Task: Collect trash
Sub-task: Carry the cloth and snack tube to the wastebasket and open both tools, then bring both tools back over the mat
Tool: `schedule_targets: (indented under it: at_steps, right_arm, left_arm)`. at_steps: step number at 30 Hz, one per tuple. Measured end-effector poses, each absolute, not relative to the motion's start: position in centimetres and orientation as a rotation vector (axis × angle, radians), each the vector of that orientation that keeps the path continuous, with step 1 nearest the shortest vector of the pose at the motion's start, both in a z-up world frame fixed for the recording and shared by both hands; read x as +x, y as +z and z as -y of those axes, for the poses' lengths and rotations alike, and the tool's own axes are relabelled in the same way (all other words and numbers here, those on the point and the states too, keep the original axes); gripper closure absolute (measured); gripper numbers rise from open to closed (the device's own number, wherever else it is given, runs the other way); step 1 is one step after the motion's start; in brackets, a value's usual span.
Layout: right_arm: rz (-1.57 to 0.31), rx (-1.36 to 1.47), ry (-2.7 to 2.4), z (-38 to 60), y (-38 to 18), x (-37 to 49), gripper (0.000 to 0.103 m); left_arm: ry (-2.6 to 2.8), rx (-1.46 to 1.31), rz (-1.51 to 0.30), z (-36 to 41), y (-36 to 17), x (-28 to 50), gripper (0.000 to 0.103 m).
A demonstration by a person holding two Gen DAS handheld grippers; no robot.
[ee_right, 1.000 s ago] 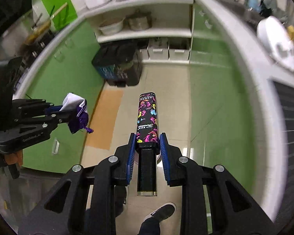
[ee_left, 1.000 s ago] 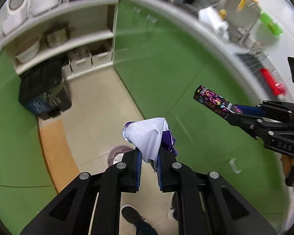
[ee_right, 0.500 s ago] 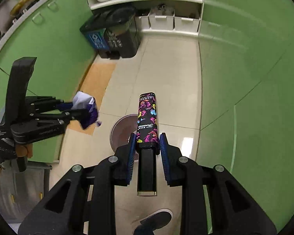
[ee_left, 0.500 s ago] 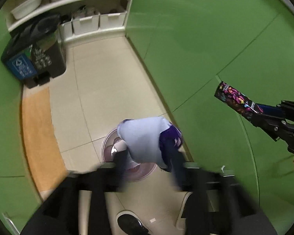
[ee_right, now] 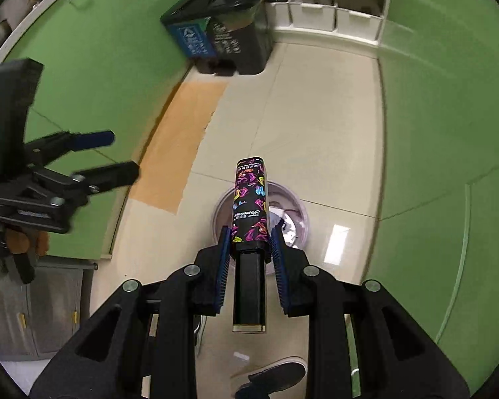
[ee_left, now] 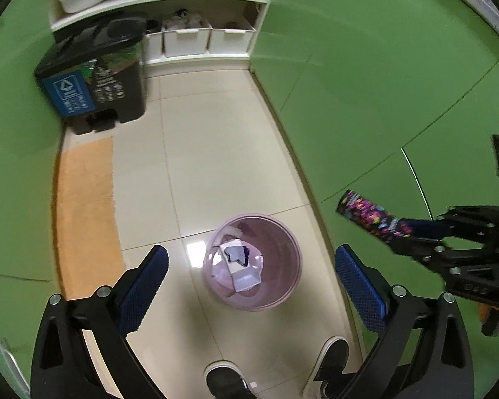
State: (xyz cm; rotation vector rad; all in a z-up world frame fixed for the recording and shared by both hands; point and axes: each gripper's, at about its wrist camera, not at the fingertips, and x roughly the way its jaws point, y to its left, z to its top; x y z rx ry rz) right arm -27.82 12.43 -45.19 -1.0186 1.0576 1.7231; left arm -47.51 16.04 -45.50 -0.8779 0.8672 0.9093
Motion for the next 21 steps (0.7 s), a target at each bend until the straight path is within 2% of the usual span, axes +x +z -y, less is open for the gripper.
schedule_targets:
  at_steps: [3,4,5,6,15,21]
  right_arm:
    - [-1.055,-1.041,1.752,-13.1,-46.3,-29.2,0.077]
    - [-1.041,-1.057,1.748,-13.3,-46.8,-29.6,0.070]
    - [-1.028,-1.059,1.745,-13.3,-46.9,-29.6,0.037]
    - [-1.000,-1.038,1.751,-13.4,-47.0,-29.7,0.009]
    - [-1.009,-1.025,1.681,-12.4,-44.9,-27.1,0.005]
    - [-1.031,-0.978,1.638,-10.5,-38.4,-24.7,0.005]
  left_arm:
    - [0.941,-0.871,-0.858,-15.7,-44.7,-49.1,0.007]
    - [0.949,-0.871,-0.855,-15.6,-44.6,-49.5,0.007]
    - [0.960,-0.869,-0.853,-15.5,-44.4,-49.9,0.007]
    - [0.966,-0.866,-0.855,-15.5,-44.4,-50.1,0.007]
    - [0.944,-0.874,-0.866,-14.2,-42.9,-49.6,0.007]
    - [0.909,-0.850,-0.879,-12.9,-37.7,-47.7,0.007]
